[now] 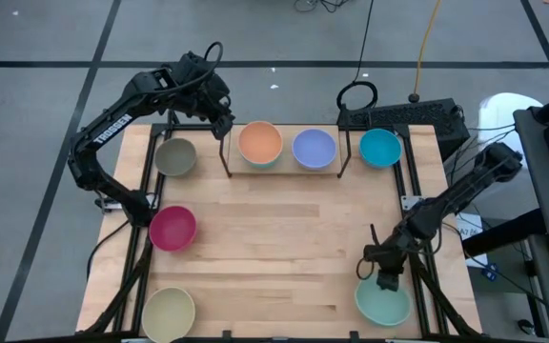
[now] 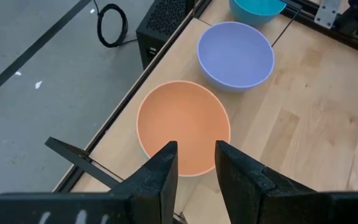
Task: Place and stack bowls onto a shelf
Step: Stack the green bowl on top of the purple bowl on the shelf
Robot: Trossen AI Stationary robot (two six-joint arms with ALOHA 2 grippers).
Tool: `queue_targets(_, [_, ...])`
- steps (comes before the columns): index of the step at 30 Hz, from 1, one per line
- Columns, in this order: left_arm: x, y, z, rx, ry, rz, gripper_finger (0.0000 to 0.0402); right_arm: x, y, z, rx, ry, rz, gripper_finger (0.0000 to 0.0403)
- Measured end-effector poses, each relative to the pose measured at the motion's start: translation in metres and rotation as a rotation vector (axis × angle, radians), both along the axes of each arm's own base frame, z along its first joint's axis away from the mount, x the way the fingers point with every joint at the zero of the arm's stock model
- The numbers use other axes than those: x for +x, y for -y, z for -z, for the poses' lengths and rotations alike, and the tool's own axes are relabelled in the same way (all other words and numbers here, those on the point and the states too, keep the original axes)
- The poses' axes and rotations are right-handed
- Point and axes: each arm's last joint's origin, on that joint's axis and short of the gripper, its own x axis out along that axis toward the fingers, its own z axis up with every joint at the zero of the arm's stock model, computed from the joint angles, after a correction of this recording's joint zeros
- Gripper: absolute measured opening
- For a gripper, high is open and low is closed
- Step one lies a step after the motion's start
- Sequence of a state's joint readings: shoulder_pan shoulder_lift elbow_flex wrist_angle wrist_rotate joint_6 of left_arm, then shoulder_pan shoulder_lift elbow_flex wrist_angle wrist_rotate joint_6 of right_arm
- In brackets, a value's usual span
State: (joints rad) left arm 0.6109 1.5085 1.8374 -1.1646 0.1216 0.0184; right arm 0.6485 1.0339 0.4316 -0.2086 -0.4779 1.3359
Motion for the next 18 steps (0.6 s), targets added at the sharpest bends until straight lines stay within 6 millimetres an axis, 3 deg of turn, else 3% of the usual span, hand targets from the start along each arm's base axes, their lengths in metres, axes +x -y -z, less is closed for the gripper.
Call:
queue_targets(5, [0.0,0.0,0.0,-0.007,0.004,-0.009,0.0113,0.019,0.014,-0.033,-0.049,0.118,0.127,0.0001])
queue_targets(11, [-0.001,-0.001,0.0,0.04,-0.025,-0.034,0.0113,0.033,0.044,-0.081,-0.283,0.158,0.284,0.0001])
queue_targets(18, [-0.001,-0.003,0.0,0.094,-0.06,-0.032,0.0113,0.043,0.078,-0.122,-0.479,0.183,0.313,0.0])
